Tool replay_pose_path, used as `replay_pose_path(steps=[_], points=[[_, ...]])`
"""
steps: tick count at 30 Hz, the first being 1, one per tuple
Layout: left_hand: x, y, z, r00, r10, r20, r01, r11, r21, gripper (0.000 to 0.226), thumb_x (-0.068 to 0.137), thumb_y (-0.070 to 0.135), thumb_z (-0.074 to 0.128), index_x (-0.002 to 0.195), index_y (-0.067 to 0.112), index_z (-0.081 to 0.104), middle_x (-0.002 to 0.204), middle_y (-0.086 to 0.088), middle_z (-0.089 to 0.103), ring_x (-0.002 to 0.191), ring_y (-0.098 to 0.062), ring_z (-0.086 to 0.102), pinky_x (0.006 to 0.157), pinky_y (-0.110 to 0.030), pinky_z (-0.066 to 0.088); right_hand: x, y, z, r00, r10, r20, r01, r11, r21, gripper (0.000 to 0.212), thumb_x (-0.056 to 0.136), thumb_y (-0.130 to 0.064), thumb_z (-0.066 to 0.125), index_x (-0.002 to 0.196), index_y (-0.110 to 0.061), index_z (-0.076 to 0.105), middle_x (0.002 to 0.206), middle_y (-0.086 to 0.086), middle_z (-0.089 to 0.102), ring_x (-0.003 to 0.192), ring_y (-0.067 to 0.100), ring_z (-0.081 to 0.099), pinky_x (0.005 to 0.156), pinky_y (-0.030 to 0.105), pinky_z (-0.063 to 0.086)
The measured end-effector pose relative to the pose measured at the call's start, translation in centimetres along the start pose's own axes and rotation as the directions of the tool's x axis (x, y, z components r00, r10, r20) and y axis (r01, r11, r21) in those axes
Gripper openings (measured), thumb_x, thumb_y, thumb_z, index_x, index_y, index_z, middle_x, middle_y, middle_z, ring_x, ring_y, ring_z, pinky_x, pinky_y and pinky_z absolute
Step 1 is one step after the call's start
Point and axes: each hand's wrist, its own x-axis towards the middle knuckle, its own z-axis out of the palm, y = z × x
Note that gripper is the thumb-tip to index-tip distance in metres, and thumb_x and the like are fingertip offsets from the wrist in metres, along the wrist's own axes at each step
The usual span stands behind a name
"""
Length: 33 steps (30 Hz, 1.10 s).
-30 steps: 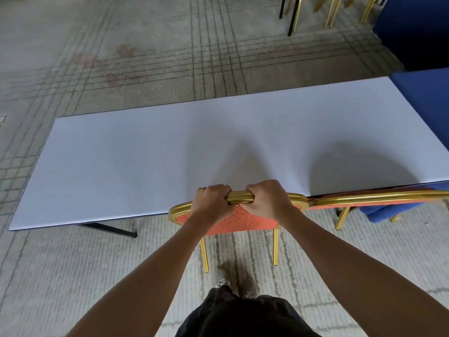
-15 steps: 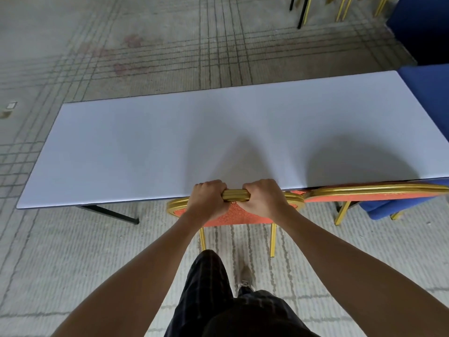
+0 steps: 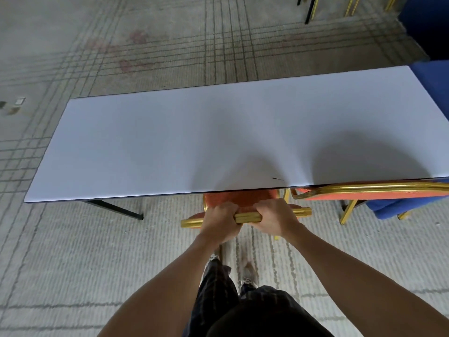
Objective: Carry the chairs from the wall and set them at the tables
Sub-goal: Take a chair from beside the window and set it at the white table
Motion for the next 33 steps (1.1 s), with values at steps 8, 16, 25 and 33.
replay_pose_path(steps=[8,16,25,33], points=[[6.4,-2.4,0.3,0.995,0.065,0.075,-0.068,0.997,0.038,0.023,0.08,0.033,0.064,0.1,0.022,0.069,0.106,0.003,0.062,0.102,-0.022,0.057,0.086,-0.035,0.047,4.5,2.5,1.8,0.991,0.073,0.111,-0.072,0.997,-0.009,0.031,0.084,-0.051,0.05,0.095,-0.029,0.068,0.082,-0.009,0.07,0.071,0.01,0.067,0.067,0.027,0.057],[7.5,-2.7,0.8,0.992,0.047,0.113,-0.052,0.998,0.038,0.022,0.08,0.034,0.063,0.099,0.022,0.063,0.106,0.005,0.043,0.104,-0.017,0.04,0.092,-0.034,0.039,4.9,3.6,1.2,0.994,-0.056,0.091,0.049,0.995,0.082,0.021,0.087,-0.029,0.065,0.104,-0.018,0.067,0.088,0.0,0.069,0.075,0.017,0.064,0.072,0.03,0.057],[8.0,-2.4,-1.2,0.957,0.019,0.289,-0.028,0.999,0.027,0.06,0.073,0.019,0.062,0.128,0.036,0.046,0.108,0.008,0.067,0.098,-0.021,0.061,0.087,-0.036,0.044,4.7,2.5,2.2,0.989,0.138,0.052,-0.142,0.987,0.075,0.05,0.077,-0.016,0.066,0.122,-0.034,0.058,0.1,-0.009,0.071,0.089,0.017,0.066,0.091,0.04,0.051],[7.3,-0.9,-0.7,0.984,-0.009,0.177,0.004,0.999,0.034,0.047,0.077,0.015,0.056,0.116,0.042,0.061,0.097,0.012,0.07,0.095,-0.019,0.065,0.082,-0.034,0.042,5.1,4.0,1.6,0.933,0.149,0.329,-0.174,0.984,0.049,0.063,0.085,0.002,0.048,0.133,-0.039,0.052,0.09,0.0,0.069,0.065,0.013,0.059,0.054,0.022,0.046]])
